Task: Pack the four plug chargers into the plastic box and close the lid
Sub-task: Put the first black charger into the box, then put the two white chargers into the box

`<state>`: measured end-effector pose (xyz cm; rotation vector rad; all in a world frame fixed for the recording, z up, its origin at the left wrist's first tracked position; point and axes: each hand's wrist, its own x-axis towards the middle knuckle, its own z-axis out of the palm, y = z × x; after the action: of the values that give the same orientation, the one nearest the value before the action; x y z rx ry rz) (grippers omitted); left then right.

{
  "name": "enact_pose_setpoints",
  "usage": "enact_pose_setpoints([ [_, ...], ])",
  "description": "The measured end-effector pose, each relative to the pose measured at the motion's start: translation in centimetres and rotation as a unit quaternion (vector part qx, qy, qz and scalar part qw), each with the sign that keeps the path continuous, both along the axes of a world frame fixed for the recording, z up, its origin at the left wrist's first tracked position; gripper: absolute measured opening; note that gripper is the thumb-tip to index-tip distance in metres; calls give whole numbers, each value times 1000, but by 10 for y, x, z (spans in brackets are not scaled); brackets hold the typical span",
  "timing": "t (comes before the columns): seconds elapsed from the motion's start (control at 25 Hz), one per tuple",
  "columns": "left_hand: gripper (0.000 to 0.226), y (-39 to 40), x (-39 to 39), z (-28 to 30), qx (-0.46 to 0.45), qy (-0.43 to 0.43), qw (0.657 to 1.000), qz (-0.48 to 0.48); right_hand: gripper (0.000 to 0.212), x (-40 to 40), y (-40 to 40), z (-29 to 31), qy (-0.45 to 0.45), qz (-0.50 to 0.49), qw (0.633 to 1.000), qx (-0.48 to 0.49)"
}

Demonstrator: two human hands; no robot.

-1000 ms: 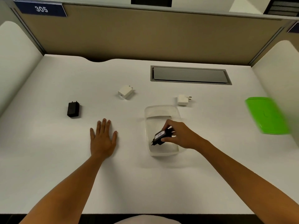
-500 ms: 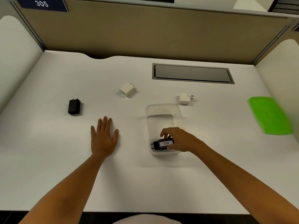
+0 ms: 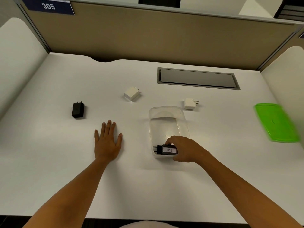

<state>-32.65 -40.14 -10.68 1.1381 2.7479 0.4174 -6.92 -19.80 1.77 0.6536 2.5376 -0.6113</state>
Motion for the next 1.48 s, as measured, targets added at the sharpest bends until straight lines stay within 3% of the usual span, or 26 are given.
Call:
enact_pose_setpoints([
  [0.36, 72, 0, 0, -1, 8, -2, 1000, -3, 51, -33, 1, -10, 50, -32, 997, 52],
  [0.52, 72, 1, -1, -1, 9, -4, 1000, -1, 85, -38, 16, 1, 75, -81, 993, -27],
  [0.6, 71, 1, -1, -1, 10, -5, 1000, 1, 69, -38, 36, 13, 185, -170, 966, -66],
  [0.72, 70, 1, -1, 0, 11, -3, 1000, 4, 27, -36, 91, 14, 352, -346, 869, -44],
  [0.84, 69, 1, 0, 0, 14, -3, 1000, 10, 41, -41, 147, -1, 262, -460, 848, 21],
  [0.96, 68, 2, 0, 0, 16, -3, 1000, 13, 80, -57, 174, -25, 121, -508, 853, 12],
  [1.08, 68, 2, -1, 0, 19, -1, 1000, 15, 111, -77, 182, -45, 67, -534, 843, -4],
  [1.24, 68, 2, -1, -1, 13, 1, 1000, 15, 90, -81, 181, -49, 88, -494, 864, 35],
  [1.36, 67, 2, -1, 0, 11, 3, 1000, 14, 80, -63, 185, -45, 116, -449, 886, 13],
  [1.48, 68, 2, -1, 0, 12, 3, 1000, 13, 71, -47, 177, -24, 230, -407, 884, 4],
])
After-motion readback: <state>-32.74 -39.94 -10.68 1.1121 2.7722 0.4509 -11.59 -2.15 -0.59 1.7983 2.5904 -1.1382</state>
